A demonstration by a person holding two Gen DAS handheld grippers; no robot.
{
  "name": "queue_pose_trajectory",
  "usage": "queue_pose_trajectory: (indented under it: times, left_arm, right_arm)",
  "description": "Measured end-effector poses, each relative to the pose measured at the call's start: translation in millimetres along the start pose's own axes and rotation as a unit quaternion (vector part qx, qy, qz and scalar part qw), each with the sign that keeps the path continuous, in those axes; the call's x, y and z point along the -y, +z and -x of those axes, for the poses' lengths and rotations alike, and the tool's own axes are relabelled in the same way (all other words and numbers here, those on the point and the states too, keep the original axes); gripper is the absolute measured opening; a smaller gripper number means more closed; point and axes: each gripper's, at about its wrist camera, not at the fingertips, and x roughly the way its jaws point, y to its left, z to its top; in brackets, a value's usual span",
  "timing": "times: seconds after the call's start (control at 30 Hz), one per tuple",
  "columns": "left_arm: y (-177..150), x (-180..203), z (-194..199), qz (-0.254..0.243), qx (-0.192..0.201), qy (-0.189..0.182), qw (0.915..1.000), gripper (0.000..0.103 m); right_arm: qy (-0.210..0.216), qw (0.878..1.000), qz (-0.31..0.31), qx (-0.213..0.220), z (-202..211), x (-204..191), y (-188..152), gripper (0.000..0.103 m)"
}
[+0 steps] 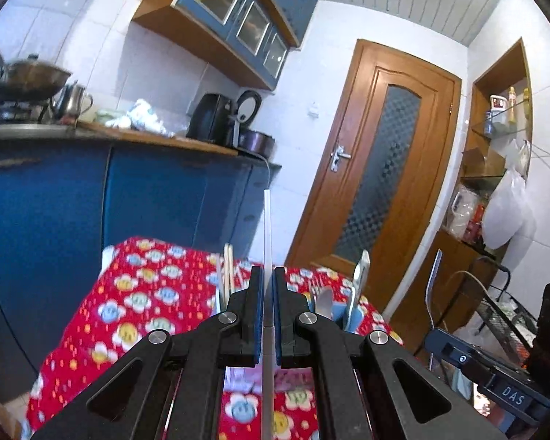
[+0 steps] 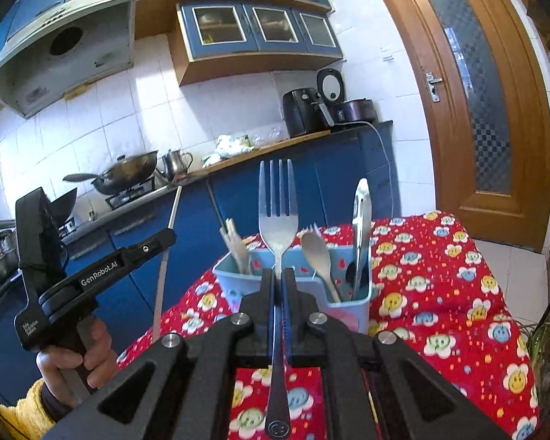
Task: Organize utensils
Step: 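Lift the fork with the right tool while the left tool carries the chopstick to the holder, then open the right tool over the blue holder while the left tool drops the chopstick in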
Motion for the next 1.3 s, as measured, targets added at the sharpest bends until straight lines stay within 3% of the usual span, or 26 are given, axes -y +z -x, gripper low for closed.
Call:
queue_pose_trajectory:
  times: [0.47,1.0,1.3]
  left_arm:
    - [28.4,4.1,-53.9,0.023,0.082,0.033,0.9958,0.004]
    - [-2.6,4.6,-88.8,-0.014,0.128,0.078,0.9886,0.007]
    - [-14.4,10.8,-95.4,-0.040,0.114,0.080,0.9894,0.007]
  right_arm:
    - [-0.038,0.998,0.007,0.050,-32.6,15.7,28.7,0.005]
    - [-0.104,0.986,0.038,0.122,-87.7,35.5,30.3,0.005]
    - [-0.101,0.990,0.050,0.084,-102.7,40.1,15.8,0.006]
